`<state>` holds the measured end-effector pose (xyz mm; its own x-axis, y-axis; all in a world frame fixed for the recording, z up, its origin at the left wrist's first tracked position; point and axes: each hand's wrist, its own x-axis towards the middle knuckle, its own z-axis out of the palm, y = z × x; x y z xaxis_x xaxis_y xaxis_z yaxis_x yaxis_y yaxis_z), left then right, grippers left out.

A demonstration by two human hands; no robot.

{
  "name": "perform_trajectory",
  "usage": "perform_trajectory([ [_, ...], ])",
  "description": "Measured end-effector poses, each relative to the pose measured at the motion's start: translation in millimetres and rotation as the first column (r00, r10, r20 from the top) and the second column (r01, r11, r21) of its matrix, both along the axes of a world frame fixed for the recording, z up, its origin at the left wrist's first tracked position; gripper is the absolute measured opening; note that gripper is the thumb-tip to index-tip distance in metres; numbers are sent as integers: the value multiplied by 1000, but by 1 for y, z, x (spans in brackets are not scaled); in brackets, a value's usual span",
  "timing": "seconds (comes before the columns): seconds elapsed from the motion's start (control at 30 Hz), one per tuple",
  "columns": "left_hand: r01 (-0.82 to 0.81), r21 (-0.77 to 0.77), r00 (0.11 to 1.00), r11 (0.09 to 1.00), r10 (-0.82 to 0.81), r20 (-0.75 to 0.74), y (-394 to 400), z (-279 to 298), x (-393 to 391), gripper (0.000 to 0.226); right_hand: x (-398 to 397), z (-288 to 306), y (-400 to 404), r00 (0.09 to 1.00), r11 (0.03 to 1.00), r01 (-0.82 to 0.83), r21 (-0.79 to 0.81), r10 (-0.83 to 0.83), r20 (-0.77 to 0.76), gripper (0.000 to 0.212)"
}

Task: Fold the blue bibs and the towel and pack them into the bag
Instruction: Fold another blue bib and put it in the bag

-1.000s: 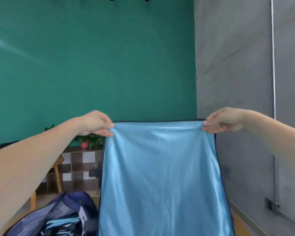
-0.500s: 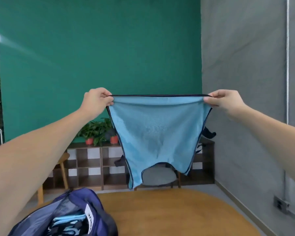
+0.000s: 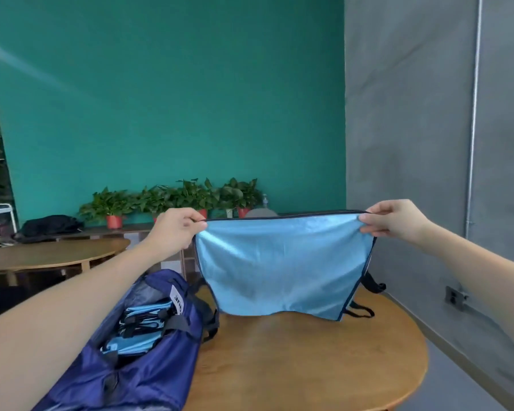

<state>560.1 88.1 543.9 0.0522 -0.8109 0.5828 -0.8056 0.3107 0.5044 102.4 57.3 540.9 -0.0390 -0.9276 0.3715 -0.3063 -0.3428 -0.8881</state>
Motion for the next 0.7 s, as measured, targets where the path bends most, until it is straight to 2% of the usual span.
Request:
perform_trajectory([
  [0.17,-3,131,1000,991,2,8,-19,-42,-9,10,3,-57,-23,992,993,80,92,-70,-103,20],
  [0.33,-26,258,998,966,12,56,-62,-124,-16,14,9,-137,-63,953,968,184,173,-133,-272,16],
  [0.47,-31,372,991,928,-19,131,-99,-200,-11,20,10,-208,-98,909,938,232,257,-115,-401,15],
  [0.57,-58,488,976,871,-52,210,-122,-240,-7,13,6,-248,-123,895,918,231,322,-71,-440,21],
  [0.7,-108,505,957,856,-47,285,-150,-263,-11,35,5,-274,-143,894,910,221,350,-45,-446,19],
])
